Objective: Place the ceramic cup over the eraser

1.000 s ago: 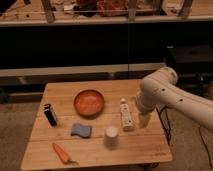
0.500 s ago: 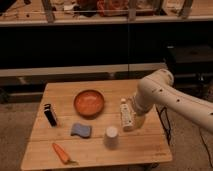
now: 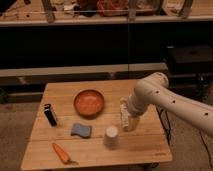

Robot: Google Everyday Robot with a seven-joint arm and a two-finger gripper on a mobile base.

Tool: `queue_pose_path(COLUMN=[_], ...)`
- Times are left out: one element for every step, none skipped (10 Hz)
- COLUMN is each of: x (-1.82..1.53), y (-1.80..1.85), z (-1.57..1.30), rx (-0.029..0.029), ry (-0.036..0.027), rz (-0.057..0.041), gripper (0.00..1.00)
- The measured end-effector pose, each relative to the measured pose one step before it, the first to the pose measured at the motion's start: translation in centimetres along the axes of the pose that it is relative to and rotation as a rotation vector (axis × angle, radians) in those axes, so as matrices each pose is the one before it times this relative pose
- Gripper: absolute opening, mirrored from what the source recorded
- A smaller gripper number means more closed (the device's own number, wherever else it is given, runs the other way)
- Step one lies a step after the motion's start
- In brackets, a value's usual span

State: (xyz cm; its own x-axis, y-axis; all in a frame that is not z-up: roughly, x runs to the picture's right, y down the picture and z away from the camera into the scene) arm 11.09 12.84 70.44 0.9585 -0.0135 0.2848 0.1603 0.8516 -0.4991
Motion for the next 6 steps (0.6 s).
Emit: queue_pose_path(x=[-0.232, -0.339, -0.409, -0.696, -0.498, -0.342], y=[-0.022, 0.011, 0.122, 0.121, 0.001, 0.122], z=[0.184, 0.302, 0.392, 0.479, 0.301, 0.273], rx=[-0.00103, -0.00377, -0.00421, -0.00545, -0.00369, -0.00386], ry=[-0.00391, -0.00509, -0.00766, -0.00974, -0.00644, -0.00447], rz=[-0.00350, -0.00554, -0.00567, -0.00570, -0.00784, -0.00742], gripper=[0.80, 0.80, 0.80, 0.80, 0.80, 0.80])
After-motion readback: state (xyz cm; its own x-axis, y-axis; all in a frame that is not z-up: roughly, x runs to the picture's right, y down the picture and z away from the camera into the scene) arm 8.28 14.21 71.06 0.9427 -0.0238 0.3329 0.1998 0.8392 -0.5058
